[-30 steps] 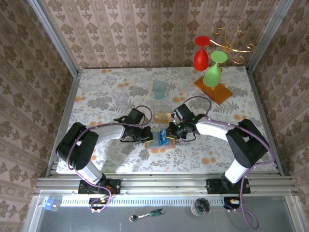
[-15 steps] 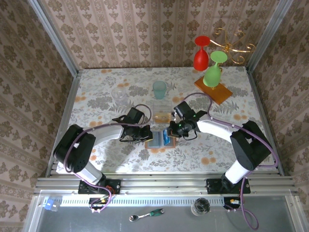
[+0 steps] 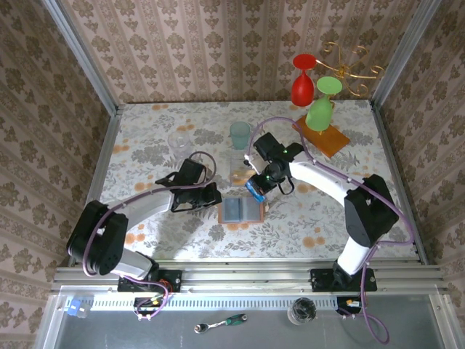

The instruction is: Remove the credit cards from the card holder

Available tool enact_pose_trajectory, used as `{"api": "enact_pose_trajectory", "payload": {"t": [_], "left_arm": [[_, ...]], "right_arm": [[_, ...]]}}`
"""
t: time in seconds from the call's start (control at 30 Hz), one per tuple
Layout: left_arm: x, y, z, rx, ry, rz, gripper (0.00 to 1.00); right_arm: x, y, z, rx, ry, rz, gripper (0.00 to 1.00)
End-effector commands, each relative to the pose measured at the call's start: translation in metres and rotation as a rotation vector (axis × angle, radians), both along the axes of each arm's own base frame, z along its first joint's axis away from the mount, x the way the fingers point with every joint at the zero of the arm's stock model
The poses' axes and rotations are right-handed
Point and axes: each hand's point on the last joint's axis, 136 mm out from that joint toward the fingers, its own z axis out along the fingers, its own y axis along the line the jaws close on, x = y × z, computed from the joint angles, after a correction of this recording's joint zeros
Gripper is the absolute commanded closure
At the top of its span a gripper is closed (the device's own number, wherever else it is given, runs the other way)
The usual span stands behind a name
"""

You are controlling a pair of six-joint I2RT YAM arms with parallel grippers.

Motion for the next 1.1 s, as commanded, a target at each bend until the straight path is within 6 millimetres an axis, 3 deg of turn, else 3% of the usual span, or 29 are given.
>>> {"api": "enact_pose_trajectory", "payload": {"t": [0.0,0.4,0.73,1.07], "left_arm": [[-0.006,0.013,-0.003,0.034,-0.004,0.0,0.97],[-0.011,0.027,-0.012,0.048,0.013,0.003,0.96],[-0.006,0.031,-0.009,0.049,0.008,0.026,0.95],[0.002,0.027,-0.008,0.052,0.01,0.009,0.95]], "right_arm": [[-0.003,-0.02,-0.002,-0.158,-0.034,0.247,0.94],[0.027,-0.012,0.014,-0.25,-0.102,0.57,1.0],[0.064,0.006,0.03,-0.219,-0.145,0.626,1.0],[0.092,0.018,0.032,-0.206,-0.147,0.656,1.0]]}}
